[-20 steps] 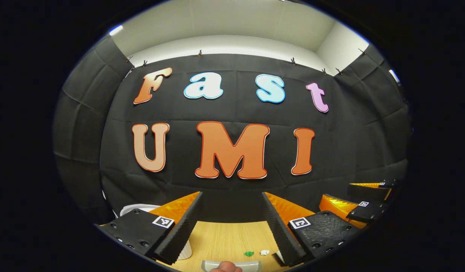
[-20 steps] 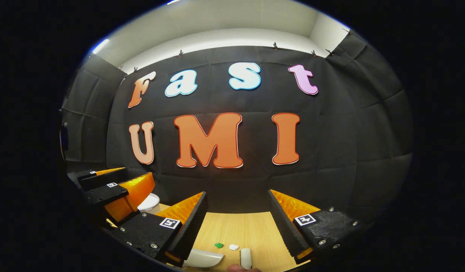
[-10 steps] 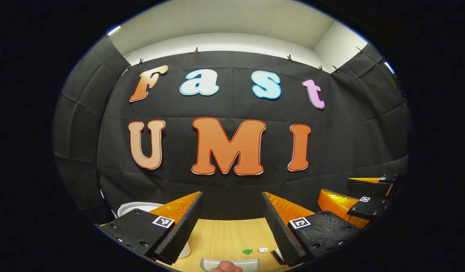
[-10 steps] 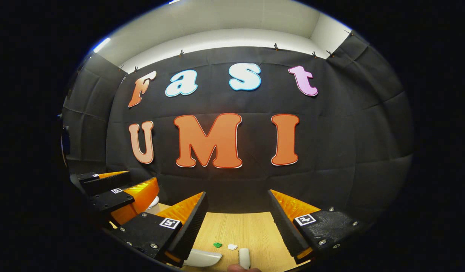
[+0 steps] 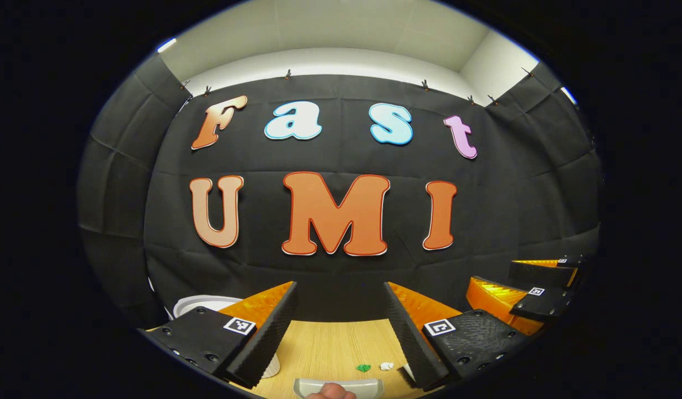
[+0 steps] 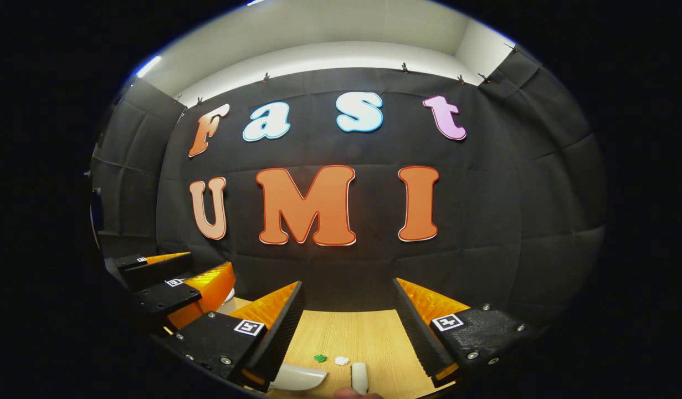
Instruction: Pick up the small broom and dustpan from the desktop, sweep the trash into the dustpan with the broom, and then empty the trash into the garbage bin.
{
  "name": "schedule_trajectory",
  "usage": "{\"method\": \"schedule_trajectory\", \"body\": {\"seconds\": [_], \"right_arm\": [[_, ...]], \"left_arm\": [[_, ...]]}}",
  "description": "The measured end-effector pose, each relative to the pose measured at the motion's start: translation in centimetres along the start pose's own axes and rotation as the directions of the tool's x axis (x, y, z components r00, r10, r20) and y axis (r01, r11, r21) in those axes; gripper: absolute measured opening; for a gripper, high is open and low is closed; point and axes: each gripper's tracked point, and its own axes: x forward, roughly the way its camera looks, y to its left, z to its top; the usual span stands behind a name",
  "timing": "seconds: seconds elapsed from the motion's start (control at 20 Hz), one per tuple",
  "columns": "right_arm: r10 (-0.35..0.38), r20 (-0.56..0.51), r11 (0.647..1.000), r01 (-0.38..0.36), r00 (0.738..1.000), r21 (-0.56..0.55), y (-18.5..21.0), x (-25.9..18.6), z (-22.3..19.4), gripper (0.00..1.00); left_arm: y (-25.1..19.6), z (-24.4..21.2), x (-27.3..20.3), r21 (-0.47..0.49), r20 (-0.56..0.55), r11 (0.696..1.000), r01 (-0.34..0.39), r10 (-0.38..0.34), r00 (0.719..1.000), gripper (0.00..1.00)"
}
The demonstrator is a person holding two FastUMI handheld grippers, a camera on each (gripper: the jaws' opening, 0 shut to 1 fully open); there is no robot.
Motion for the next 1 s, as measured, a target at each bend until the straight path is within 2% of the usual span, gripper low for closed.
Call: {"method": "schedule_trajectory", "body": {"seconds": [0.5, 0.75, 0.9, 1.0], "right_arm": [[0.001, -0.007, 1.000, -0.001, 1.000, -0.003, -0.1, -0.1, -0.1, 0.94], [-0.026, -0.013, 1.000, 0.026, 1.000, 0.000, -0.6, 0.2, -0.7, 0.94], [-0.034, -0.027, 0.999, 0.034, 0.999, -0.023, -1.1, 0.2, -1.9, 0.94], [-0.039, -0.052, 0.998, 0.037, 0.998, -0.046, -1.3, 0.1, -3.4, 0.94]], "left_arm": [[0.0, 0.0, 0.0, -0.007, -0.005, 1.000, 0.000, 0.000, 1.000, 0.93], [0.9, -0.2, 0.2, 0.000, -0.006, 1.000, -0.009, 0.009, 1.000, 0.94], [1.9, -1.4, 0.3, -0.024, -0.034, 1.000, -0.018, 0.017, 0.999, 0.93], [2.0, -4.0, 0.3, -0.061, -0.092, 0.998, -0.021, 0.016, 0.996, 0.94]]}}
